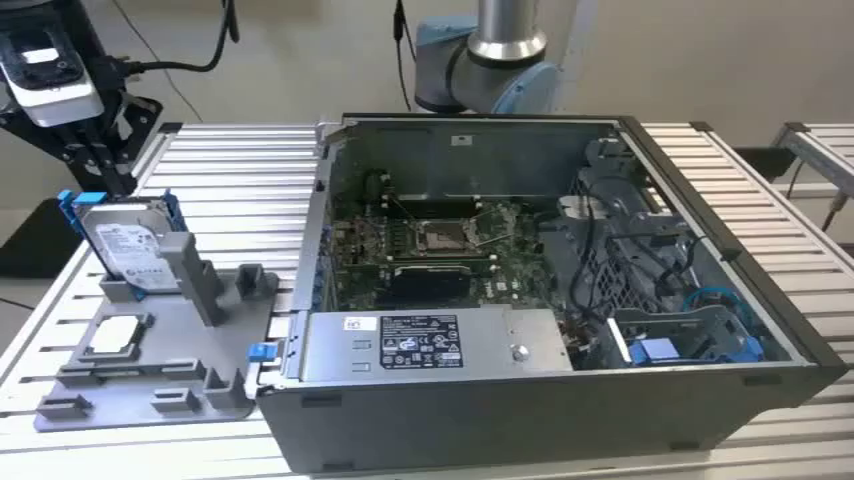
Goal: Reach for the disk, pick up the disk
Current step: 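Reach for the disk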
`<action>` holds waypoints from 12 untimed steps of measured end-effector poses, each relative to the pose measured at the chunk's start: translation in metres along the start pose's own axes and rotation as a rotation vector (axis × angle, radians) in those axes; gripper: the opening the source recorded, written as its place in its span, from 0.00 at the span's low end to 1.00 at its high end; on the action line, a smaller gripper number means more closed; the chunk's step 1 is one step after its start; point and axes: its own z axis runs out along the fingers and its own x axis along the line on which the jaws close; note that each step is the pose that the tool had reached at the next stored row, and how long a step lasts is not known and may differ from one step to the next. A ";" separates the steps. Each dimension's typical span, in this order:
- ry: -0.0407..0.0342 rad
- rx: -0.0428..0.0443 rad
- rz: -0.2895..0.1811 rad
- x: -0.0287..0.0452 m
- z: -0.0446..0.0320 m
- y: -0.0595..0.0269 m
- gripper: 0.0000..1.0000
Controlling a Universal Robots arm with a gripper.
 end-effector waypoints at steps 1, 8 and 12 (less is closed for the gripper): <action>0.0000 0.0000 0.000 0.0000 0.0000 0.0000 0.00; 0.0000 0.0000 0.000 0.0000 0.0000 0.0000 0.00; 0.0000 0.0000 0.000 0.0000 0.0000 0.0001 0.00</action>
